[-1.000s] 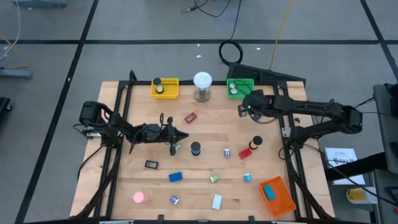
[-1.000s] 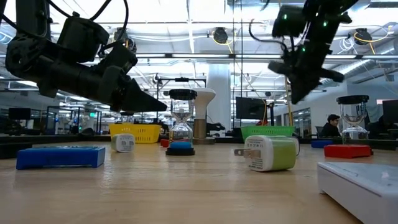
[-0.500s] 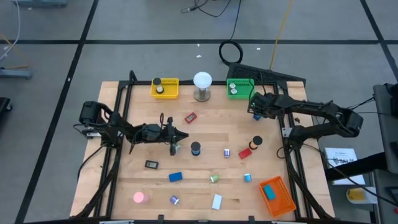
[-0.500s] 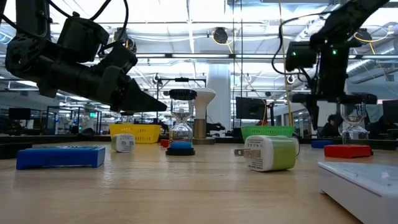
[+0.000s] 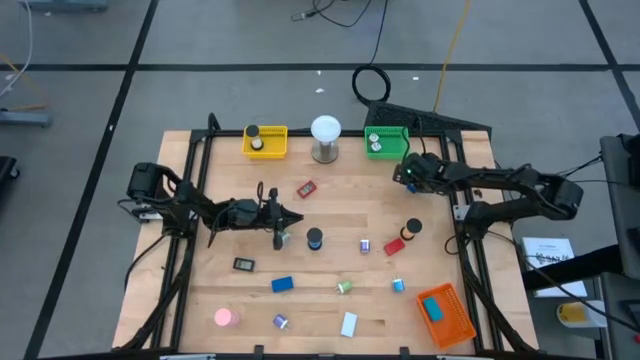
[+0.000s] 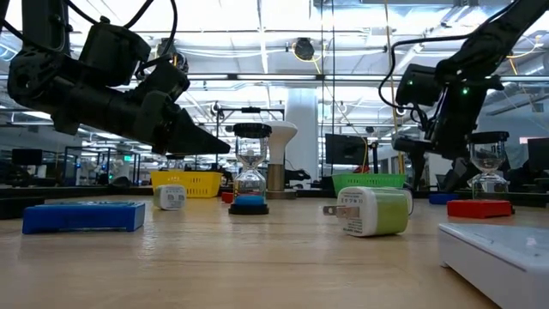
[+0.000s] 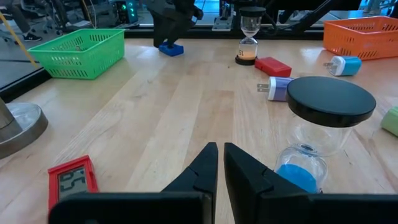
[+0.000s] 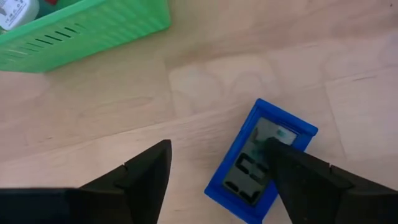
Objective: Pick & Place Office items
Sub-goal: Put the top blue digital timer into the orange bin
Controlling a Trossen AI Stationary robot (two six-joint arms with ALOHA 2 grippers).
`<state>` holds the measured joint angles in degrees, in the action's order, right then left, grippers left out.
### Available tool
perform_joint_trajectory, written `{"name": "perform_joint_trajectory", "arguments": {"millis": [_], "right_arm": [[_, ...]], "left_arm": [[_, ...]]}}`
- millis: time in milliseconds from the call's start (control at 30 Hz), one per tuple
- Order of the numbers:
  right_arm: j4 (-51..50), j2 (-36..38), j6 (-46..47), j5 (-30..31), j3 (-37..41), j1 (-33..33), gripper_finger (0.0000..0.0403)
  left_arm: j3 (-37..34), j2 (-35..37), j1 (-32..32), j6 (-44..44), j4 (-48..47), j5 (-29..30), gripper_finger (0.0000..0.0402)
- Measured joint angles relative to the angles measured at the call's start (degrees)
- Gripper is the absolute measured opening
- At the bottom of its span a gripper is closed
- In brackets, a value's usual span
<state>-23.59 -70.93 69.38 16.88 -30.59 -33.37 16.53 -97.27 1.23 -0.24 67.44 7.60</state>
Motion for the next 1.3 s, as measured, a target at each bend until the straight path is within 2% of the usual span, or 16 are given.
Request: {"name": "perform_joint_trajectory", "arguments": {"millis": [267, 567, 833, 1133, 1300], "right_arm": [[0.66, -0.73, -3.9, -0.8, -0.34, 0.17, 0.0257], [-3.18, -1.03, -10.28, -9.68, -5.56, 3.89, 0.0257], [-8.53, -0.99, -6.17, -8.18, -7.41, 4.73, 0.026], [-8.62, -0.92, -2.75, -6.68, -7.5, 4.71, 0.0318], [-10.09, -2.08, 2.39, -6.56, -7.32, 4.92, 0.0328]], "left_arm": [[0.0, 0.0, 0.01, 0.01, 0.02, -0.01, 0.0031], [0.0, 0.0, 0.01, 0.01, 0.02, -0.01, 0.0031], [-0.02, 0.0, 0.01, 0.01, 0.02, 0.01, 0.0031], [-0.02, 0.0, 0.0, 0.01, 0.03, 0.0, 0.0031], [-0.02, 0.0, 0.01, 0.01, 0.02, 0.01, 0.0031]]}}
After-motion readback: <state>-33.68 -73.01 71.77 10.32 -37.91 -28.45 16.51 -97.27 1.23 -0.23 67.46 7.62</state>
